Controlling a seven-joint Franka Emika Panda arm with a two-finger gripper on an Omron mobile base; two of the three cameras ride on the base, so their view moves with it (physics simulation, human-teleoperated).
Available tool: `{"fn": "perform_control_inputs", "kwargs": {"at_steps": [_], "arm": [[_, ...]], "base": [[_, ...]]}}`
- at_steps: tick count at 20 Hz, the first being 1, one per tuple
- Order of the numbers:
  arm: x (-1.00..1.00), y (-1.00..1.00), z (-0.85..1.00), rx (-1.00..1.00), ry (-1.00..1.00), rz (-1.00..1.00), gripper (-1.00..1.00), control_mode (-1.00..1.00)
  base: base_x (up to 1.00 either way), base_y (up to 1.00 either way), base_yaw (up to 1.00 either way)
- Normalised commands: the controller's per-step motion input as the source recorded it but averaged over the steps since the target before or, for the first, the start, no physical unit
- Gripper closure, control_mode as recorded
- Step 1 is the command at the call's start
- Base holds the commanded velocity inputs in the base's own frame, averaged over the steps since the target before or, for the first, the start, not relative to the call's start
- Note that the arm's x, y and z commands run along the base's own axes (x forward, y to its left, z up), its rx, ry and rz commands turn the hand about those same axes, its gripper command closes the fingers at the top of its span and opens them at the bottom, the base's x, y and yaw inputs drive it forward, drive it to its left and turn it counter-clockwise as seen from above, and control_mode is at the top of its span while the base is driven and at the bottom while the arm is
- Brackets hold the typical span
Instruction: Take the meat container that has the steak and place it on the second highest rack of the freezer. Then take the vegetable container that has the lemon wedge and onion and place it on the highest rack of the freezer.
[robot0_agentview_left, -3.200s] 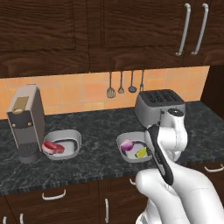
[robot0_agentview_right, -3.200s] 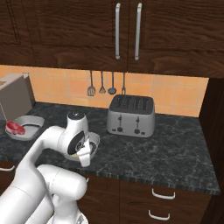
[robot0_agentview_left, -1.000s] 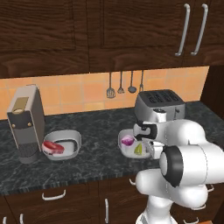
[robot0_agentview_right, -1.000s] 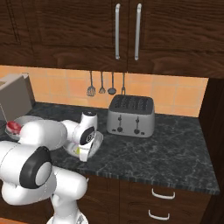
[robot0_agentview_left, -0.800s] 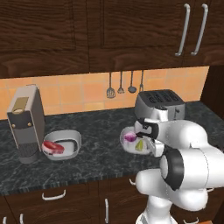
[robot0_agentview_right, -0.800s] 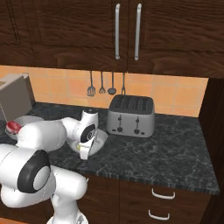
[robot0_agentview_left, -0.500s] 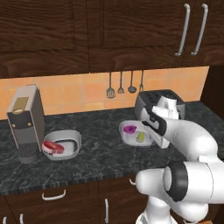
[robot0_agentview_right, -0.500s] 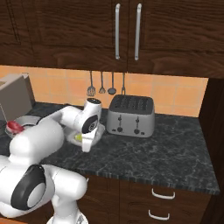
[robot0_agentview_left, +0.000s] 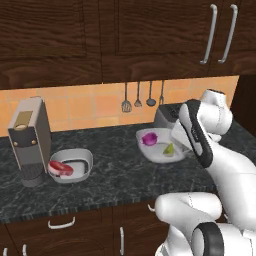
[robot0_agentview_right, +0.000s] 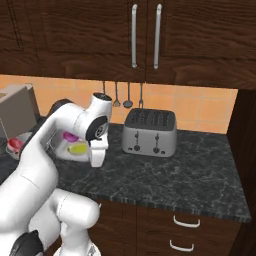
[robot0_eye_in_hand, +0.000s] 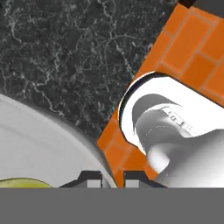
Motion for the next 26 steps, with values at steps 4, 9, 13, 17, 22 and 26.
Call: {"fn": "perform_control_inputs", "kwargs": {"at_steps": [4,9,13,17,22,26], "arm": [[-1.00,0.19,1.00,0.02,-0.15,0.28,1.00,-1.00],[-0.94,0.37,0.99,0.01,-0.17,0.20,1.00,-1.00],[-0.78,0.47,0.89,0.00,-0.16,0.12,1.00,-1.00],[-0.64,0.16,0.86,0.04,-0.02,0.01,1.00,-1.00],[-0.71,0.00,0.14,0.01,-0.04,0.00,1.00,-1.00],[-0.45,0.00,0.00,0.00,-0.06,0.00,1.00,1.00]], "base": [[0.00,0.00,0.00],[0.00,0.00,0.00],[0.00,0.00,0.00],[0.00,0.00,0.00],[0.00,0.00,0.00],[-0.50,0.00,-0.03]]}}
